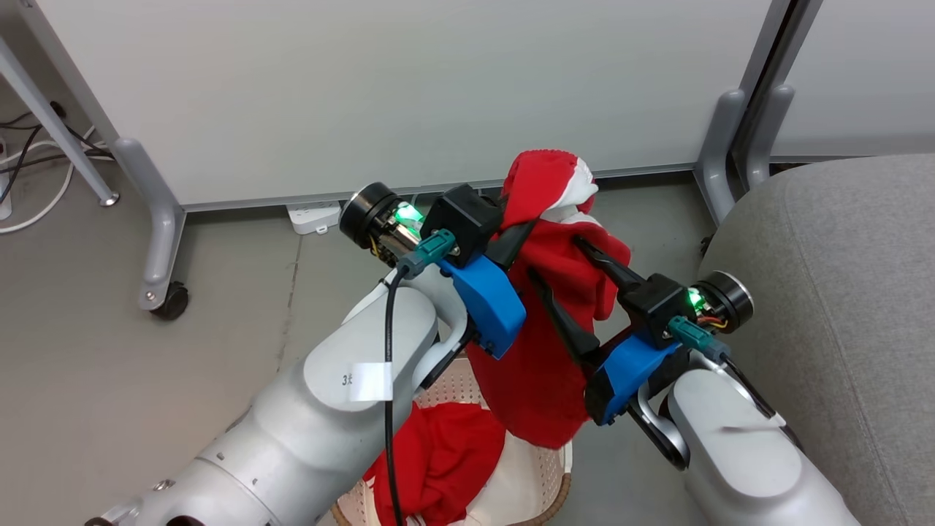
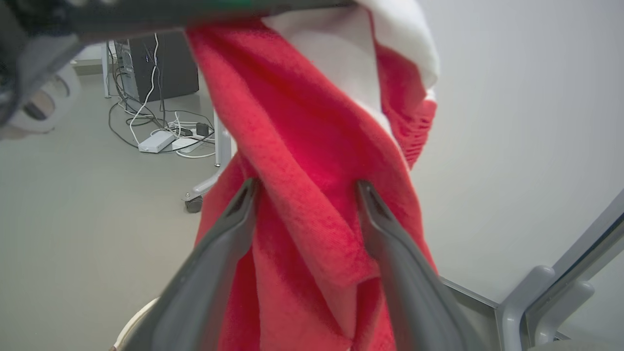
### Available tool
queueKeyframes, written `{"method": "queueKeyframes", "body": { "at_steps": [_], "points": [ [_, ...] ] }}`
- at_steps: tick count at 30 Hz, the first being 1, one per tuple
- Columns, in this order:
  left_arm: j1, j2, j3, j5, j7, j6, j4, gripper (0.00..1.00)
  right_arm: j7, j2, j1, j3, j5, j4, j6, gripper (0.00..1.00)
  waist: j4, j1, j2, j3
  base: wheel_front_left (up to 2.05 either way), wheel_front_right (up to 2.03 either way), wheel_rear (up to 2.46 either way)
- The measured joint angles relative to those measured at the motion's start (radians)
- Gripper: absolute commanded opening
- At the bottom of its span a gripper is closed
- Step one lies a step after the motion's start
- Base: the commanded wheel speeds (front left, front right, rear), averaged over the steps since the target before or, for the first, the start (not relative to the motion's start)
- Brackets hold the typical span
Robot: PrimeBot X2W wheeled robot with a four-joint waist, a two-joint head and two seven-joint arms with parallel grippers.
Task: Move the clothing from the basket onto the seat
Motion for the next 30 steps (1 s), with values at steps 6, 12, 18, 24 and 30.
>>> {"method": "queueKeyframes", "body": {
  "at_steps": [6, 12, 18, 24, 30],
  "points": [
    [-0.024, -0.01, -0.015, 0.0, 0.0, -0.003, -0.006, 0.0, 0.0, 0.023, -0.042, -0.032, -0.025, 0.085, 0.0, 1.0, 0.018, 0.0, 0.0, 0.02, 0.0, 0.0, 0.0],
    [-0.036, -0.013, -0.025, -0.009, -0.001, -0.006, -0.008, 0.0, 0.0, 0.04, -0.069, -0.053, -0.037, 0.128, 0.0, 0.0, 0.029, 0.0, 0.0, 0.024, 0.0, 0.0, 0.0],
    [-0.043, -0.016, -0.029, -0.011, -0.001, -0.006, -0.003, 0.0, 0.0, 0.046, -0.077, -0.052, -0.037, 0.135, 0.0, 0.0, 0.028, 0.0, 0.0, 0.025, 0.0, 0.0, 0.0],
    [-0.044, -0.016, -0.029, -0.016, -0.001, -0.006, 0.0, 0.0, 0.0, 0.047, -0.077, -0.054, -0.032, 0.135, 0.0, 0.0, 0.027, 0.0, 0.0, 0.022, 0.0, 0.0, 0.0],
    [-0.044, -0.016, -0.03, -0.015, -0.001, -0.006, 0.001, 0.0, 0.0, 0.048, -0.077, -0.052, -0.029, 0.135, 0.0, 0.0, 0.021, 0.0, -0.0001, 0.021, 0.0, 0.0, 0.0]
  ]
}}
